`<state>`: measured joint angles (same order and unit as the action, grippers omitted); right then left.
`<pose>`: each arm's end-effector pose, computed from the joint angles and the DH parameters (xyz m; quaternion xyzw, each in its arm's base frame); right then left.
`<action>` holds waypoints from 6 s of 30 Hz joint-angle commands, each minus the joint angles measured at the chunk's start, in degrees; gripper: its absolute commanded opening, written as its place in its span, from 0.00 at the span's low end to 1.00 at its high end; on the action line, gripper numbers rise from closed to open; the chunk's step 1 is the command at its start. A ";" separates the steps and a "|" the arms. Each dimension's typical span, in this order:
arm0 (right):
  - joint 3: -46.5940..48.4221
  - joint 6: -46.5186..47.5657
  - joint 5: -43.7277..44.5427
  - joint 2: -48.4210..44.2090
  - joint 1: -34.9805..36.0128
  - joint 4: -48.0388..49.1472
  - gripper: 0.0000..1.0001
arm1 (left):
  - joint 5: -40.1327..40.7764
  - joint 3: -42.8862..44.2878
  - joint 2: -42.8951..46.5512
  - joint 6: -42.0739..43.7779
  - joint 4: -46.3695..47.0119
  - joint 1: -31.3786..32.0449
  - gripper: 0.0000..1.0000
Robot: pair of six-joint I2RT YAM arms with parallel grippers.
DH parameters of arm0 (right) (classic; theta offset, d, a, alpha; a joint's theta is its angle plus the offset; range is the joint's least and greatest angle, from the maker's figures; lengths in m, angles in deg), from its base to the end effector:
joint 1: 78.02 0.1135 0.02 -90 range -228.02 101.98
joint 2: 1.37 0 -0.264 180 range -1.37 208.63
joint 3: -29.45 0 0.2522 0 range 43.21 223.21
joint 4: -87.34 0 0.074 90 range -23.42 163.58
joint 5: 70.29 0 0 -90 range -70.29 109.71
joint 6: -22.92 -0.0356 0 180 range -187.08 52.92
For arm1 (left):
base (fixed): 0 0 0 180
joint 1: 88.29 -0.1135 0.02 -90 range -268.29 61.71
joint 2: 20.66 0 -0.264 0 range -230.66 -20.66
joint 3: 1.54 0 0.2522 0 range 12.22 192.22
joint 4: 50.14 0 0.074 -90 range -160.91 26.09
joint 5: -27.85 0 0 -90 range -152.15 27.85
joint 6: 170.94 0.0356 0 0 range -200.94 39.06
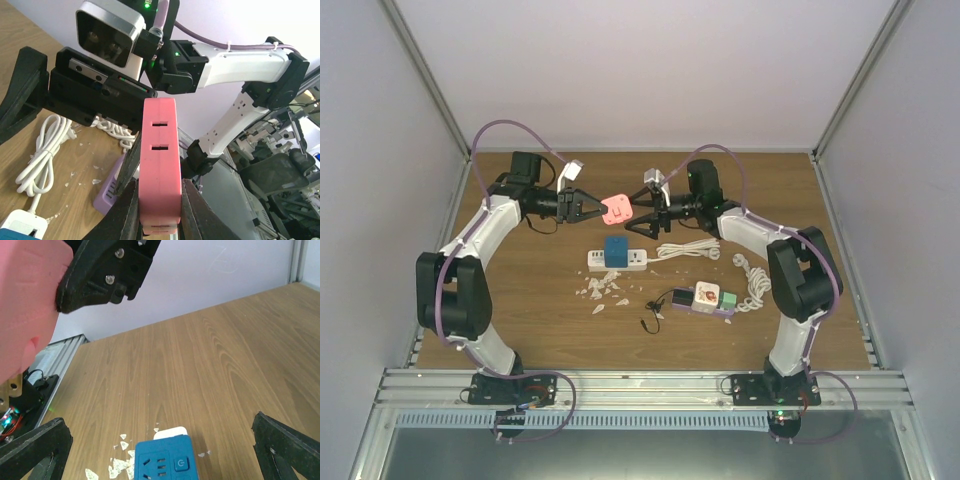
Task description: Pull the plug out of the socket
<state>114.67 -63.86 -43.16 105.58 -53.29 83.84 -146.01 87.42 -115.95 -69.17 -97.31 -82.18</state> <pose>0.3618 0.2015 0.2342 -0.4451 0.6317 0.5180 0.3668 0.3356 -0.0715 0.2860 0.3165 0.6654 -0.6223 0.2640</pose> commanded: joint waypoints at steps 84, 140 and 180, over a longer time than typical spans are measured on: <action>11.26 12.14 20.40 -10.74 -4.00 -10.99 1.00 | 63.08 1.63 5.16 15.18 10.39 -8.98 0.00; 13.45 12.16 24.41 -7.65 -4.23 -16.31 1.00 | 86.25 11.12 -27.57 61.84 26.61 -17.97 0.38; 6.62 44.90 6.99 1.56 -3.59 -32.29 1.00 | 35.85 6.81 -4.10 50.01 -12.65 -9.19 0.99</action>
<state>119.78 -25.02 -35.05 104.56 -57.18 55.85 -102.36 96.62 -121.93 -17.98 -109.36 -93.87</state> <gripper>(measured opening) 0.995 0.990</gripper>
